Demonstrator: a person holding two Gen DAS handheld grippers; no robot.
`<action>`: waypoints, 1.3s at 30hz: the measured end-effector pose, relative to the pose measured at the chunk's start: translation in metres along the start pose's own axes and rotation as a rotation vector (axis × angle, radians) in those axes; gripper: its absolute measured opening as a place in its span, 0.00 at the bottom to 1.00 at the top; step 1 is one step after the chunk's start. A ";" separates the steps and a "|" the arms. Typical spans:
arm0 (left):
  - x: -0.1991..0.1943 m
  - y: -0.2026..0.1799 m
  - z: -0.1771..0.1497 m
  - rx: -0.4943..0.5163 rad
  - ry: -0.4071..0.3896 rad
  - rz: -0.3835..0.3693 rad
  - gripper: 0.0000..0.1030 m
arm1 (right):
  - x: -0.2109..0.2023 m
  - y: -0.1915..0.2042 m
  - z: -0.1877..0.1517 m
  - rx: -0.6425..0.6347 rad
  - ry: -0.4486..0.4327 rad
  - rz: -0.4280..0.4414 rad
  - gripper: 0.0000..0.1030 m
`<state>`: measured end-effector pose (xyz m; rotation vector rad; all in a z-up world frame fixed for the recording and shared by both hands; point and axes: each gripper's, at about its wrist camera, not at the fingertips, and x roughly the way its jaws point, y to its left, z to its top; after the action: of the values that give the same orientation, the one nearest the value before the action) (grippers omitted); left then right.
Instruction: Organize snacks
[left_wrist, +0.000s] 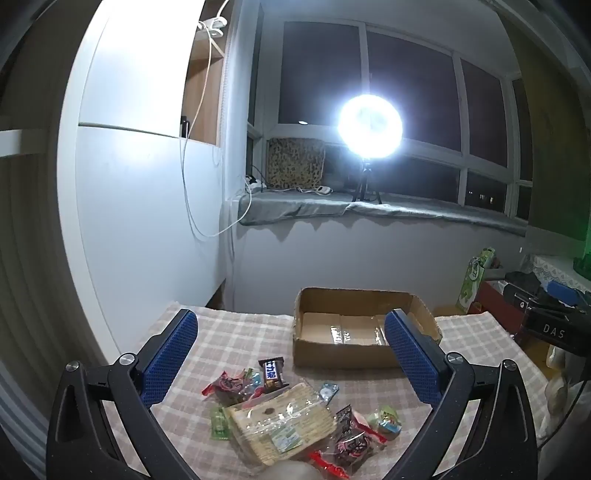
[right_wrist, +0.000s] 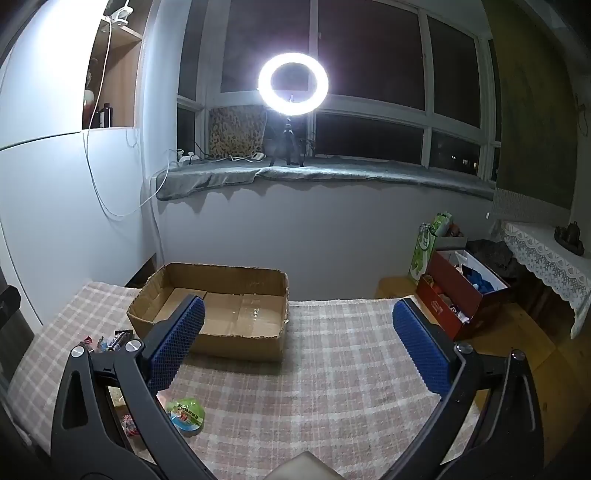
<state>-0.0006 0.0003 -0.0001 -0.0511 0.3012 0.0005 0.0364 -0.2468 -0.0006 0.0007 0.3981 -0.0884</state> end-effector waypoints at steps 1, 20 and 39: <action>-0.001 0.000 0.000 0.002 0.000 -0.002 0.98 | 0.000 0.001 0.000 -0.003 -0.003 -0.001 1.00; -0.006 -0.009 0.000 0.019 0.010 -0.011 0.98 | -0.002 -0.007 0.002 -0.006 -0.013 -0.010 1.00; 0.052 -0.035 0.011 0.113 0.047 -0.120 0.98 | 0.052 -0.023 0.015 0.063 0.023 -0.068 1.00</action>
<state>0.0527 -0.0342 -0.0035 0.0427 0.3447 -0.1368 0.0878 -0.2740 -0.0060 0.0504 0.4180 -0.1686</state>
